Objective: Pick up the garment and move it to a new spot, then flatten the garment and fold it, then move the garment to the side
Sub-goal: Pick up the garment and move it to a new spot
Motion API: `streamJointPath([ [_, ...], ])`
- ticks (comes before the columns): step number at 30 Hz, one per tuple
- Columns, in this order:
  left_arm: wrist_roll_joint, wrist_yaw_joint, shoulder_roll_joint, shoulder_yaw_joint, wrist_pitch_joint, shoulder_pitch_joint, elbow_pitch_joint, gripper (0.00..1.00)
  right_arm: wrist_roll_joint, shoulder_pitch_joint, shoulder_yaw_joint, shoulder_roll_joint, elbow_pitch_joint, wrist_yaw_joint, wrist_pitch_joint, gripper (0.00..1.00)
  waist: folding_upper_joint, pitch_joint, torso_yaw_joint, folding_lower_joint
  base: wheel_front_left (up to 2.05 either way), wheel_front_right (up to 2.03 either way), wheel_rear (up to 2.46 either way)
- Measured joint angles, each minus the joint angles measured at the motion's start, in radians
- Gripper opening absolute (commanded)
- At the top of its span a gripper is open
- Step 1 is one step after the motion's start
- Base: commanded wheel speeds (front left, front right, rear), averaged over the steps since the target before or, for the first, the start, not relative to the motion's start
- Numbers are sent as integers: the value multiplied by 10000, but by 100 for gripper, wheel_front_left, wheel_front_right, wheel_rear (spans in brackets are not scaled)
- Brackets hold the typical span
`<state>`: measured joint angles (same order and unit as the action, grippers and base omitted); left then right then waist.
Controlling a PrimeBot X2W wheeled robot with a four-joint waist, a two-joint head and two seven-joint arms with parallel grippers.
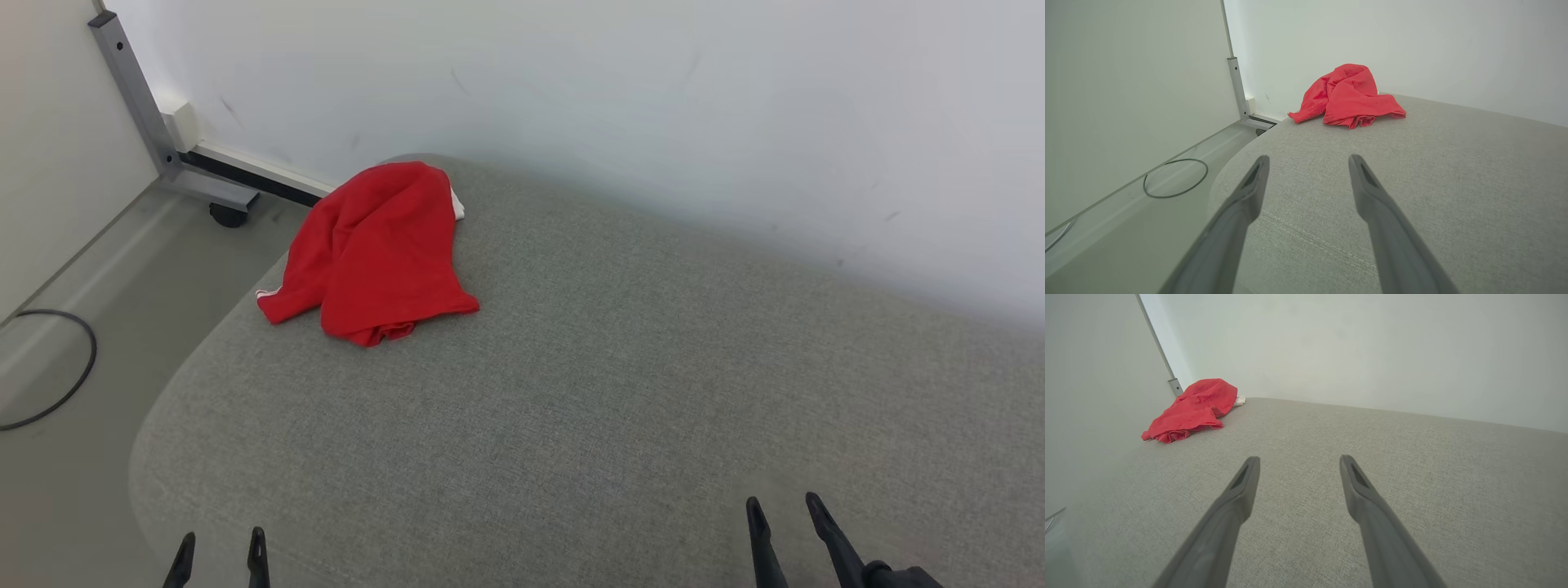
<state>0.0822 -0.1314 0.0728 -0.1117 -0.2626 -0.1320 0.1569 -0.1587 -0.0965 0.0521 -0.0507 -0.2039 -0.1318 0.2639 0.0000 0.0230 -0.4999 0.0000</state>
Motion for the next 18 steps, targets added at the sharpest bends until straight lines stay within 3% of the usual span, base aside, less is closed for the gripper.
streamJointPath([
  [11,510,0,90,-320,0,1904,441,100,372,137,-105,8,232,0,0,100,0,49,839,-1,0,0,0],
  [18,965,0,1009,-1035,0,4044,1003,100,454,832,-88,10,476,0,2,100,0,-409,1986,0,0,0,0],
])
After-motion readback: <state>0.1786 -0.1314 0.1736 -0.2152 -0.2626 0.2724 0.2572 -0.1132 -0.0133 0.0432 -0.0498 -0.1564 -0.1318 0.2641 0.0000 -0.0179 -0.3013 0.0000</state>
